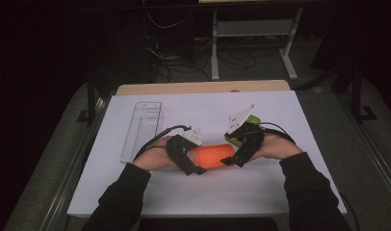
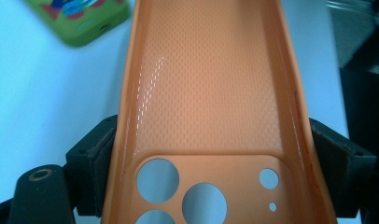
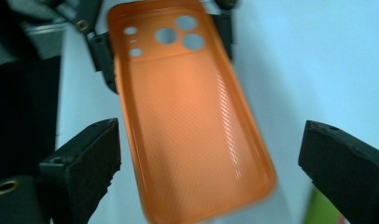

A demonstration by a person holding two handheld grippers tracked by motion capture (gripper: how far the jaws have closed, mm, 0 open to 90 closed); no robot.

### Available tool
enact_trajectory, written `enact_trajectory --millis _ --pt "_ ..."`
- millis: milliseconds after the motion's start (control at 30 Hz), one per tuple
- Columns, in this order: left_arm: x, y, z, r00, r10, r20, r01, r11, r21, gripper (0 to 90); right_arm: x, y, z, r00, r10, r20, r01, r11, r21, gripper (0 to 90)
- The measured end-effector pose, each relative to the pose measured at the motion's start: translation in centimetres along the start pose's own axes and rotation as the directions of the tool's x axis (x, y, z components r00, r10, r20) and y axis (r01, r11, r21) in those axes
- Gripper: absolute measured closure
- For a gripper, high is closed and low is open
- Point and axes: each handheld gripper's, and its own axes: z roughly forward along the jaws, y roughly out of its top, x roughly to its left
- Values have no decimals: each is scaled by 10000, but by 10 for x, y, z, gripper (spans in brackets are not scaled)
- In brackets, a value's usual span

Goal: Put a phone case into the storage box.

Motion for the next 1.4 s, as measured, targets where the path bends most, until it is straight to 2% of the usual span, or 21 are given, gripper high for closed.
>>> enact_trajectory --millis 33,200,267,300,333,367,433,500,533,600,667,700,800,833,900,933,1000,1100,1167,1233,1400 --pt "0 -1 2 9992 -321 -223 322 9995 46 157 -2 -3 -2 9997 186 128 -185 9998 -39 51" --pt "-1 -2 2 9953 -713 -660 721 9973 107 157 -6 -14 -7 9909 1109 760 -1081 9934 -392 52" --pt "-1 -3 1 9899 -950 -1053 961 9954 45 157 -6 -19 -11 9787 1778 1024 -1714 9829 -679 47" --pt "0 -3 -1 9838 -1065 -1443 1087 9940 74 157 -5 -25 -13 9660 2306 1171 -2204 9709 -942 37" --pt "0 -3 -1 9838 -1065 -1443 1087 9940 74 157 -5 -25 -13 9660 2306 1171 -2204 9709 -942 37" --pt "1 -4 -2 9772 -1085 -1825 1142 9932 209 157 -3 -29 -14 9485 2869 1341 -2703 9540 -1293 44" --pt "2 -5 -2 9734 -1273 -1903 1334 9909 197 157 -2 -35 -15 9406 3050 1491 -2843 9477 -1447 47" --pt "2 -8 -1 9614 -1756 -2117 1798 9837 8 157 0 -41 -14 9310 3241 1679 -3006 9418 -1506 31" --pt "4 -9 -3 9626 -1613 -2176 1709 9849 262 157 1 -43 -13 9275 3339 1683 -3109 9387 -1492 28" --pt "4 -10 -3 9528 -2046 -2244 2088 9780 -54 157 6 -48 -10 9097 3699 1884 -3447 9260 -1536 26" --pt "5 -11 -5 9535 -1932 -2313 1999 9798 55 157 7 -51 -8 9037 3772 2024 -3482 9228 -1650 19" --pt "6 -12 -6 9523 -2019 -2288 2096 9777 95 156 12 -56 -5 8844 4152 2131 -3762 9045 -2009 14" --pt "5 -12 -8 9477 -2153 -2358 2205 9754 -42 156 17 -62 -3 8631 4390 2495 -3841 8915 -2402 9" --pt "5 -13 -9 9450 -2236 -2386 2290 9734 -51 156 19 -64 -2 8482 4602 2624 -4020 8817 -2469 9" --pt "4 -14 -9 9426 -2339 -2383 2379 9712 -123 156 23 -70 1 8303 4833 2774 -4168 8691 -2664 9" --pt "5 -14 -9 9395 -2407 -2437 2443 9696 -158 156 24 -73 3 8278 4869 2786 -4200 8672 -2676 9" --pt "5 -15 -10 9368 -2470 -2480 2505 9680 -179 156 29 -78 6 8092 5122 2879 -4348 8515 -2930 9" --pt "6 -15 -12 9343 -2542 -2500 2555 9664 -280 156 34 -85 11 7930 5326 2958 -4425 8373 -3213 2" --pt "6 -16 -13 9322 -2662 -2451 2657 9634 -357 156 36 -87 14 7876 5420 2931 -4505 8310 -3262 0" --pt "6 -16 -14 9305 -2716 -2459 2693 9621 -435 156 36 -89 16 7839 5393 3076 -4451 8336 -3271 0" --pt "6 -15 -13 9338 -2689 -2362 2670 9629 -406 156 35 -89 17 7753 5483 3135 -4442 8262 -3465 0"
